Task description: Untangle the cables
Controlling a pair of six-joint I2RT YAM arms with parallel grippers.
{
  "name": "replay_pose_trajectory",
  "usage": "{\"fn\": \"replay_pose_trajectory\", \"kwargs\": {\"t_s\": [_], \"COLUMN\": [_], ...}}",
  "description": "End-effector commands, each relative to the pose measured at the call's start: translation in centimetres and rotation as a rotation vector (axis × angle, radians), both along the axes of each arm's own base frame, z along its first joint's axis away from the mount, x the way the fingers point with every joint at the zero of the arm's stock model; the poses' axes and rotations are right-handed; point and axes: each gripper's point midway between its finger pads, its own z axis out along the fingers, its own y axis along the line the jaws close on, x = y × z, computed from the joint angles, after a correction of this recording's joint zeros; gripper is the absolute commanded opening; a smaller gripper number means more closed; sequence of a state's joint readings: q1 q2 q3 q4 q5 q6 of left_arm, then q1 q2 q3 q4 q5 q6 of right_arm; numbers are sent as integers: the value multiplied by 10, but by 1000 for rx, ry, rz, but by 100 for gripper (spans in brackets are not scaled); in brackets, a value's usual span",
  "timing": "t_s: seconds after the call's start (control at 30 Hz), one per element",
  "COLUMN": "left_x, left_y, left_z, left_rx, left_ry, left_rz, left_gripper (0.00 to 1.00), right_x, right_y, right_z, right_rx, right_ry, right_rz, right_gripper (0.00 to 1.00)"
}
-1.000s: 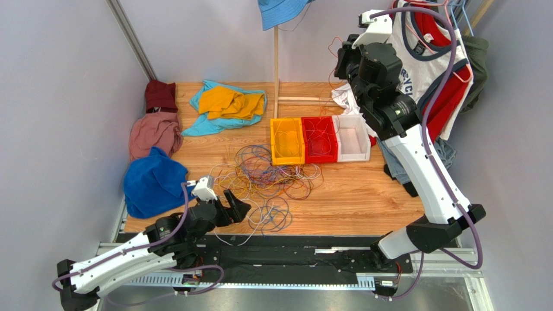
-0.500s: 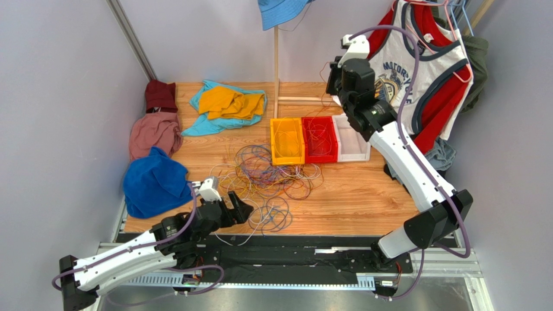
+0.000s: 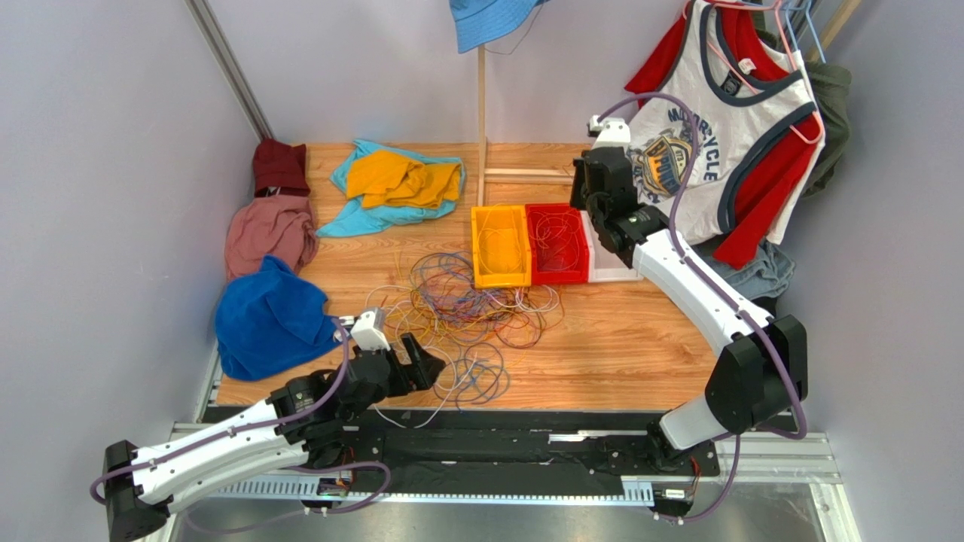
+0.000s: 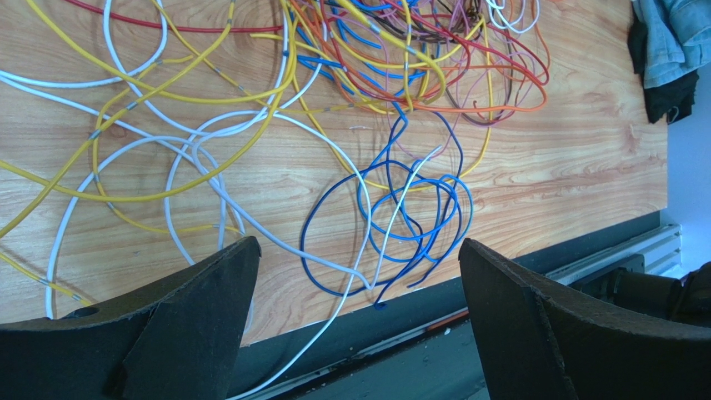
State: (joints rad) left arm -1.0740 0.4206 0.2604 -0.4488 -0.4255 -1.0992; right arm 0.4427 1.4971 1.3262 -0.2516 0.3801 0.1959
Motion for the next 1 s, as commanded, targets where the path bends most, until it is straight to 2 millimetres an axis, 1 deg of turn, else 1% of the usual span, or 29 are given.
{"fn": "replay_pose_trajectory", "kwargs": {"t_s": [0.0,0.07,0.1,0.17,0.3,0.37,0.4,0.43,0.47,0.5,0.53,0.57,0.6,0.63,0.67,0.7,0.73,0.77,0.83,0.87,0.9,0.93,0.97], "left_x": [1,1,1,1,0,-2,-2,-2,-2,-2,-2,-1,-1,0,1,2,3,5,6,8,8,9,12], "left_y": [-7,-8,-9,-10,-11,-10,-9,-8,-7,-7,-6,-6,-5,-4,-3,-2,-1,-1,0,1,2,4,6], "left_z": [1,0,0,0,-1,-3,-3,-4,-4,-3,-3,-1,0,0,2,3,4,9,12,18,18,19,25], "left_rx": [-41,-40,-38,-40,-37,-30,-31,-29,-30,-34,-34,-35,-37,-31,-30,-30,-21,-22,-10,-11,1,11,12], "left_ry": [-1,1,4,5,12,19,19,22,21,19,16,10,6,1,-8,-12,-19,-30,-38,-50,-49,-55,-69], "left_rz": [-2,-5,-6,-8,-14,-15,-13,-11,-9,-7,-7,-5,-3,0,7,10,10,17,14,22,26,31,44], "left_gripper": [98,98,98,98,98,98,98,98,98,98,98,98,98,98,98,98,98,98,98,98,98,99,99], "right_x": [-7,-12,-16,-20,-19,-17,-17,-16,-14,-14,-14,-13,-14,-15,-15,-18,-19,-21,-28,-37,-44,-51,-67], "right_y": [2,3,5,10,12,15,17,18,19,17,15,12,9,6,1,-3,-7,-11,-14,-9,-7,-3,8], "right_z": [-33,-52,-66,-81,-116,-120,-126,-126,-123,-121,-119,-109,-104,-99,-84,-81,-76,-64,-56,-41,-40,-36,-17], "right_rx": [58,81,90,115,91,77,72,71,70,67,63,61,56,54,53,41,36,38,52,84,93,115,157], "right_ry": [20,56,83,118,196,214,237,244,240,242,239,218,216,206,174,177,169,148,135,103,89,77,38], "right_rz": [-3,-9,1,7,8,16,24,24,24,20,8,-13,-24,-34,-57,-65,-77,-95,-96,-69,-60,-50,-4], "right_gripper": [0,0,0,0,0,0,5,12,18,31,37,40,46,48,50,52,53,53,53,53,53,53,53]}}
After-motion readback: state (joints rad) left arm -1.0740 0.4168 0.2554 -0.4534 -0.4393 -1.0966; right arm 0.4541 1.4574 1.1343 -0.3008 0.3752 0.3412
